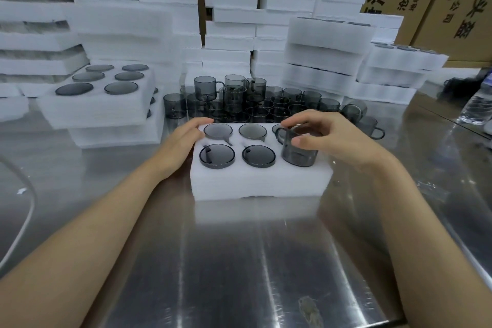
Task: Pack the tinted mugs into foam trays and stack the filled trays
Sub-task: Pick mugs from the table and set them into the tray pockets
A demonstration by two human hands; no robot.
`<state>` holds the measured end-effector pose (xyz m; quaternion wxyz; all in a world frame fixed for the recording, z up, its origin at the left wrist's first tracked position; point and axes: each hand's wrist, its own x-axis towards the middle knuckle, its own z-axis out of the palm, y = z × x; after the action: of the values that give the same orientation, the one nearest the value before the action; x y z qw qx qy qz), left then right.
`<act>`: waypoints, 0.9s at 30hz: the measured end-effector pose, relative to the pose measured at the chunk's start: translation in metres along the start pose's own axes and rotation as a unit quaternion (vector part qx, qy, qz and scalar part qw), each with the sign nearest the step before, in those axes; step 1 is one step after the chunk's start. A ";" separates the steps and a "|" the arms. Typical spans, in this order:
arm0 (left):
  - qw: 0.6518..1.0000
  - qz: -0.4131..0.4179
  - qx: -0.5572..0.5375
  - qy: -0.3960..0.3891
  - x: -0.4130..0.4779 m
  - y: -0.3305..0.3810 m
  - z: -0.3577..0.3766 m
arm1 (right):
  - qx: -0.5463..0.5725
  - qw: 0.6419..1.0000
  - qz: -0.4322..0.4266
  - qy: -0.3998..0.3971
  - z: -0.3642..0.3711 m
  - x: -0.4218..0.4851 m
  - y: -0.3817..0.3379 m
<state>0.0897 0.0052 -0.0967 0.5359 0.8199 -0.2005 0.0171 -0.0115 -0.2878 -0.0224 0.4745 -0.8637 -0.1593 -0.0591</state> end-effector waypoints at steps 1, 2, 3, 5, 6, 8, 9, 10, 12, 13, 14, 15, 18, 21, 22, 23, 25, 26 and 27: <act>1.000 0.001 0.000 0.000 0.000 0.000 0.000 | -0.014 1.000 -0.009 -0.001 0.000 0.000 0.000; 1.000 0.001 0.001 0.000 0.000 0.000 0.000 | -0.031 0.999 -0.015 -0.001 0.001 -0.001 0.000; 1.000 0.001 0.001 0.001 0.000 0.001 0.000 | -0.047 0.999 -0.018 -0.005 0.003 -0.001 -0.001; 1.000 -0.001 0.000 0.001 0.000 0.001 0.000 | -0.075 0.997 -0.019 -0.011 0.006 -0.001 0.000; 1.000 0.000 0.001 0.002 0.000 0.000 0.000 | -0.087 0.996 -0.024 -0.007 0.006 -0.001 0.000; 1.000 0.002 0.002 0.002 0.000 0.000 0.000 | -0.105 0.993 -0.045 0.011 0.009 -0.002 -0.002; 1.000 0.001 0.003 0.002 0.000 0.000 0.000 | -0.118 0.991 -0.056 0.015 0.011 -0.002 -0.003; 1.000 -0.001 0.003 0.003 0.000 0.000 0.000 | -0.146 0.987 -0.063 0.013 0.013 -0.001 -0.003; 1.000 -0.006 0.000 0.002 -0.001 0.001 0.000 | -0.237 0.970 -0.055 -0.003 0.018 -0.001 -0.004; 1.000 -0.009 -0.002 0.002 -0.001 0.001 0.000 | -0.271 0.962 -0.043 -0.012 0.019 0.000 -0.005; 1.000 -0.010 -0.004 0.003 0.000 0.001 0.000 | -0.289 0.956 -0.031 -0.022 0.019 -0.001 -0.007; 1.000 -0.012 -0.005 0.004 -0.001 0.001 0.000 | -0.302 0.953 -0.020 -0.031 0.019 -0.001 -0.008; 1.000 -0.017 -0.003 0.003 -0.001 0.001 0.000 | -0.342 0.938 0.005 -0.060 0.019 -0.002 -0.011; 1.000 -0.023 -0.002 0.003 -0.001 0.001 0.000 | -0.341 0.934 0.028 -0.098 0.021 -0.004 -0.011; 1.000 -0.023 -0.002 0.004 -0.001 0.001 0.000 | -0.335 0.935 0.034 -0.109 0.021 -0.005 -0.011; 1.000 -0.022 -0.002 0.004 -0.001 0.001 0.000 | -0.333 0.934 0.041 -0.121 0.022 -0.005 -0.012; 1.000 -0.021 -0.002 0.003 -0.001 0.001 0.000 | -0.349 0.924 0.063 -0.144 0.023 -0.005 -0.014; 1.000 -0.021 -0.002 0.003 -0.001 0.001 0.000 | -0.358 0.918 0.072 -0.155 0.024 -0.008 -0.015; 1.000 -0.021 -0.002 0.004 -0.001 0.001 0.000 | -0.369 0.912 0.079 -0.161 0.025 -0.008 -0.017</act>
<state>0.0883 0.0049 -0.0959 0.5388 0.8226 -0.1815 0.0086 -0.0264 -0.2599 -0.0243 0.0932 -0.9848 -0.1320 0.0636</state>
